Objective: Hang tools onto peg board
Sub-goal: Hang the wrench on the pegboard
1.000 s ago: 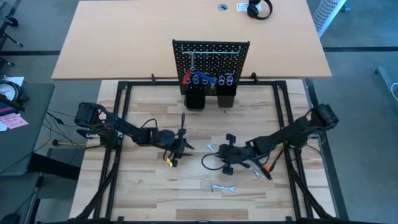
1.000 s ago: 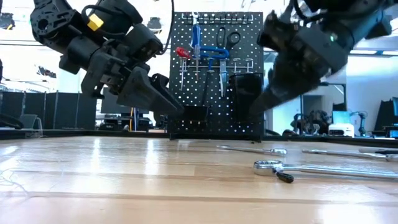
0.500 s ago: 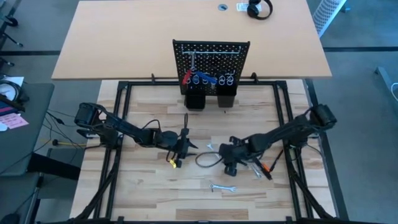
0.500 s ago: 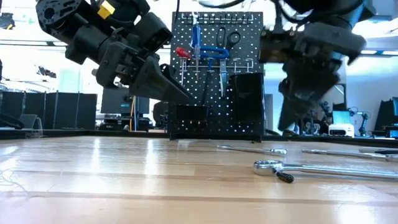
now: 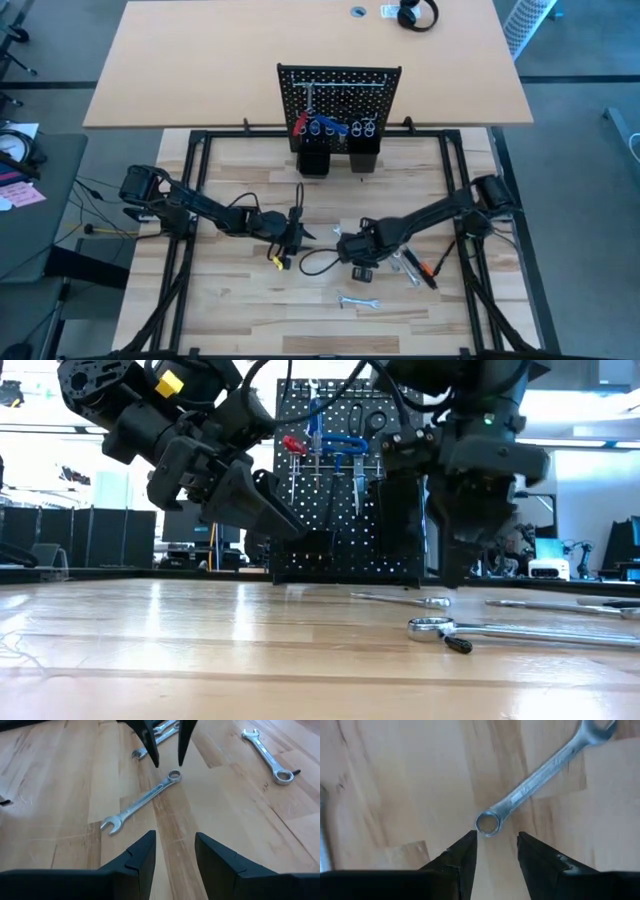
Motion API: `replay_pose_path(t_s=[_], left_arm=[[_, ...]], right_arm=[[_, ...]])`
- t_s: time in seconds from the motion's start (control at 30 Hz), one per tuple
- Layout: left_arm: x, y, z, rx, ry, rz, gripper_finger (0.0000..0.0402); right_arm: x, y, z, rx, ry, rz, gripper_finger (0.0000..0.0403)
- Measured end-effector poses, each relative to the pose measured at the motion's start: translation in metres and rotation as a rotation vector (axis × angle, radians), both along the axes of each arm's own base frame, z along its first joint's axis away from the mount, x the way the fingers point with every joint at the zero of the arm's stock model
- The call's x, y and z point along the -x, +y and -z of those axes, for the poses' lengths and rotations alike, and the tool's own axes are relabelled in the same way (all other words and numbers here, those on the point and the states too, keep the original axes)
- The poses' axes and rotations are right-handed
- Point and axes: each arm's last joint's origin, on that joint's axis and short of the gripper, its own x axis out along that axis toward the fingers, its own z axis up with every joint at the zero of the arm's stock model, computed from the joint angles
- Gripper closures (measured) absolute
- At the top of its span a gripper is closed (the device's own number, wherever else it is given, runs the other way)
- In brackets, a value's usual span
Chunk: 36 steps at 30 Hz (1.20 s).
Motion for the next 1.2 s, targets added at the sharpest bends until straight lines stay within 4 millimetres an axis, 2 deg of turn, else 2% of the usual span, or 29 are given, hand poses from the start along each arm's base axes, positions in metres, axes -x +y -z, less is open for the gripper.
replay_pose_path(t_s=[0.17,0.47,0.63,0.73,0.87,0.9,1.2], left_arm=[[0.000,0.000,0.000,0.000,0.001,0.000,0.0272],[0.000,0.000,0.000,0.003,0.003,-0.001,0.0272],[0.000,0.000,0.000,0.004,0.003,-0.001,0.0272],[0.000,0.000,0.000,0.005,0.002,0.000,0.0272],[0.000,0.000,0.001,0.007,0.009,-0.002,0.0272],[0.001,0.000,0.001,0.007,0.012,-0.002,0.0272],[0.002,0.001,0.003,-0.013,0.039,-0.053,0.0272]], right_arm=[[-0.002,-0.007,-0.004,-0.008,-0.018,0.034,0.0255],[-0.012,-0.010,0.030,-0.046,0.066,0.041,0.0255],[-0.013,-0.010,0.042,-0.047,0.104,0.027,0.0260],[-0.014,-0.007,0.047,-0.041,0.111,-0.007,0.0291],[-0.014,-0.001,0.047,-0.032,0.095,-0.035,0.0374],[-0.013,0.001,0.046,-0.013,0.088,-0.041,0.0384],[0.001,0.031,0.022,0.184,-0.044,-0.069,0.0399]])
